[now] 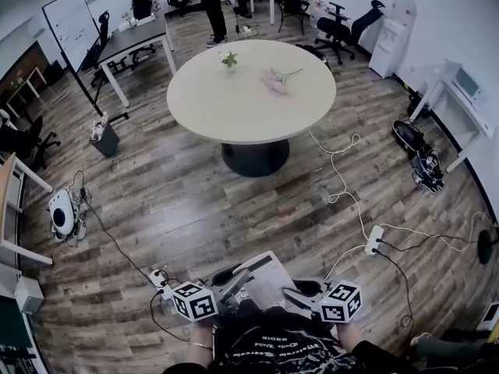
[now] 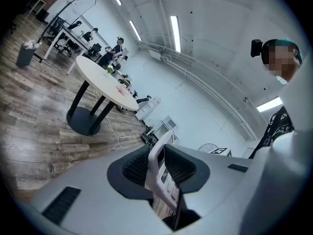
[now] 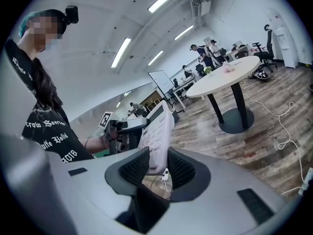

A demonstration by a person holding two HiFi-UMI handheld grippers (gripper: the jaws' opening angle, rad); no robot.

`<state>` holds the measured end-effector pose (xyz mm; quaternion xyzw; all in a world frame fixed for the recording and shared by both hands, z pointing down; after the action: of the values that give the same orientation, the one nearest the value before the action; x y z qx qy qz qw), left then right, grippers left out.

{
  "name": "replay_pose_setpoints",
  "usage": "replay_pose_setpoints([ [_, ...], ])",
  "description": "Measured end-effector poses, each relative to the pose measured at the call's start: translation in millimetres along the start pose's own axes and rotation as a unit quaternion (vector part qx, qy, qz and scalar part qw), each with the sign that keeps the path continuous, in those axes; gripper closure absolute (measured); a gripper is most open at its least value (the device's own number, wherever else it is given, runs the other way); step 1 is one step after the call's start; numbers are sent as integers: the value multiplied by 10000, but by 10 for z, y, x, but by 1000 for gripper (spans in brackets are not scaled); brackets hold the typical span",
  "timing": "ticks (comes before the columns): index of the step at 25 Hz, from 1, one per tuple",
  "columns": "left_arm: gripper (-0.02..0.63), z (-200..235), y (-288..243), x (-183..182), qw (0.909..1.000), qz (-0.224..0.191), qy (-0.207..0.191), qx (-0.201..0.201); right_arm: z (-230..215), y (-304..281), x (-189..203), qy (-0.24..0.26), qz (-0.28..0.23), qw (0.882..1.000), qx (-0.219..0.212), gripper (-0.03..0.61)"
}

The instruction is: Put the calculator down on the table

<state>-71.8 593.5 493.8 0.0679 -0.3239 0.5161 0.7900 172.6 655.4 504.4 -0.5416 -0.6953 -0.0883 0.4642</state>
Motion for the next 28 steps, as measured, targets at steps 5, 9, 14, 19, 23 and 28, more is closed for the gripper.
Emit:
replay_pose_setpoints([
  [5,514,128,-14,-149,9999,120,-7,16,-38,-134,-87,-95,-37,9999,61,442],
  [9,517,254,15,-347,9998,177,18,133,-32,-290,-224,-84,-163,9997,173,439],
  [14,517,399,16,-593,9993,304,-151,185,-45,-497,-321,-112,-330,9987,363,437],
  [19,515,526,-7,-747,9993,308,-177,142,-124,-651,-414,-165,-395,9983,392,437],
  [23,515,674,-167,-849,9997,235,-101,51,-398,-743,-543,-76,-298,9990,323,436],
  [28,517,840,-530,-1092,9998,143,17,-102,-882,-817,-847,42,-144,9997,178,434],
])
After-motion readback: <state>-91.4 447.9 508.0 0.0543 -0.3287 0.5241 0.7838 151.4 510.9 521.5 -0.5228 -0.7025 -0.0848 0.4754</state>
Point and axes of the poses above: the fingertips, and each gripper's own axes: y backward along the fingers, z to its left, x out of its underside, the point moved 9 cm from there along y, backward along the fingers, and after that the axes turned 5 degrees about y, right-handed, at the moved point
